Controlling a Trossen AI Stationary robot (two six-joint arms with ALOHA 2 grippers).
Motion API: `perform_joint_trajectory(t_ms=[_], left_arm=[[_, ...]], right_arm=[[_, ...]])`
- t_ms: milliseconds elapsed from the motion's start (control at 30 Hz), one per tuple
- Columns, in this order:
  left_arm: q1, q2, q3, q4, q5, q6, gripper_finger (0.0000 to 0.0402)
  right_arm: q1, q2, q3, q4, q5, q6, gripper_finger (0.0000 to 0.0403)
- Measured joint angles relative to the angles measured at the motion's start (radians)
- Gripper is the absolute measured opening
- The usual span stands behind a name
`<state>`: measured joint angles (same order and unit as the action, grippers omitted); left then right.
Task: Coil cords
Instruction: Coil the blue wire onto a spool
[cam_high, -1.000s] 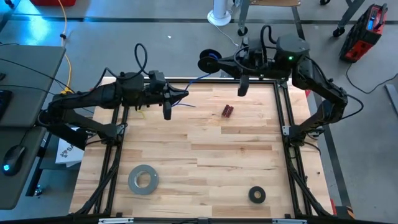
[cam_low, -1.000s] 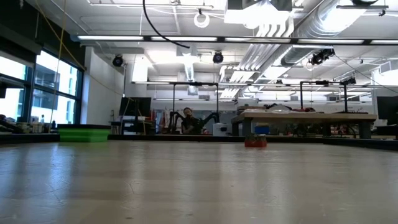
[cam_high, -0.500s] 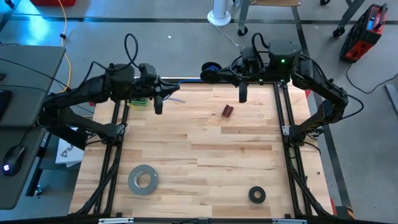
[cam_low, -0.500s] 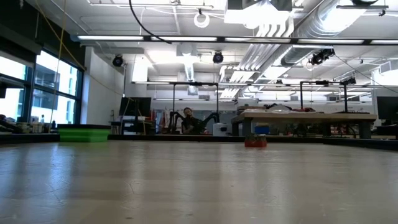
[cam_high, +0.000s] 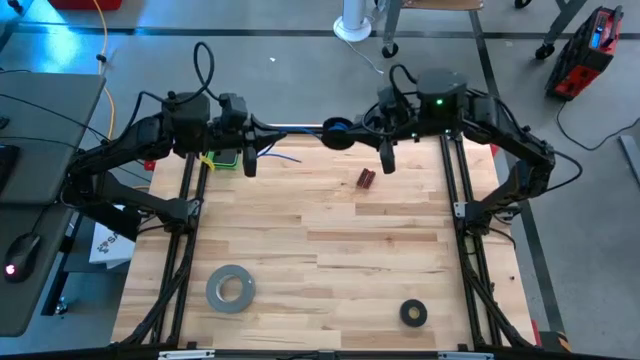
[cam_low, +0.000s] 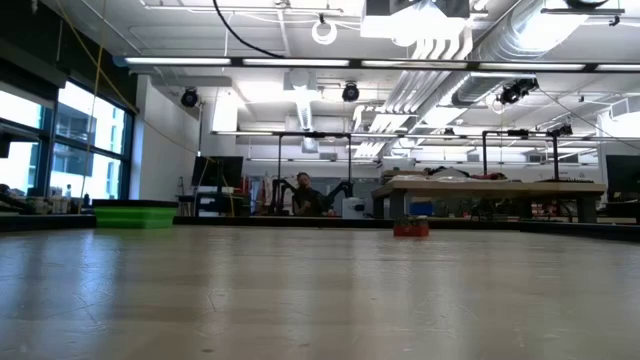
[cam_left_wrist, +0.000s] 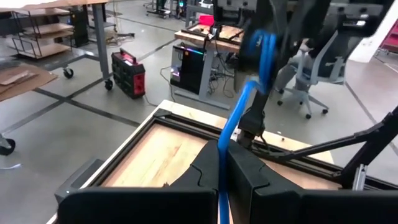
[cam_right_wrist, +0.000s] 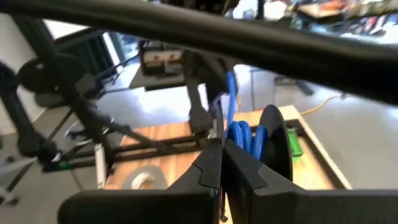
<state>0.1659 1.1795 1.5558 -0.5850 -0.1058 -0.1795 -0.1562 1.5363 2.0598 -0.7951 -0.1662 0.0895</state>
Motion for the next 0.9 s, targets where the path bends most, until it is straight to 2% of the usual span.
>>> perform_joint_trajectory(t_ms=[333,467,900], left_arm=[[0.036,0.001,0.044,0.001,0.022,0.0,0.0001],[0.057,0.001,0.063,-0.006,0.029,0.0,0.0001],[0.071,0.041,0.072,0.026,0.116,-0.002,0.0001]], right_arm=[[0.002,0.048,0.0,-0.095,-0.085,-0.003,0.0],[0.002,0.071,0.0,-0.093,-0.135,-0.009,0.0],[0.018,0.135,0.0,-0.048,-0.186,-0.014,0.0]])
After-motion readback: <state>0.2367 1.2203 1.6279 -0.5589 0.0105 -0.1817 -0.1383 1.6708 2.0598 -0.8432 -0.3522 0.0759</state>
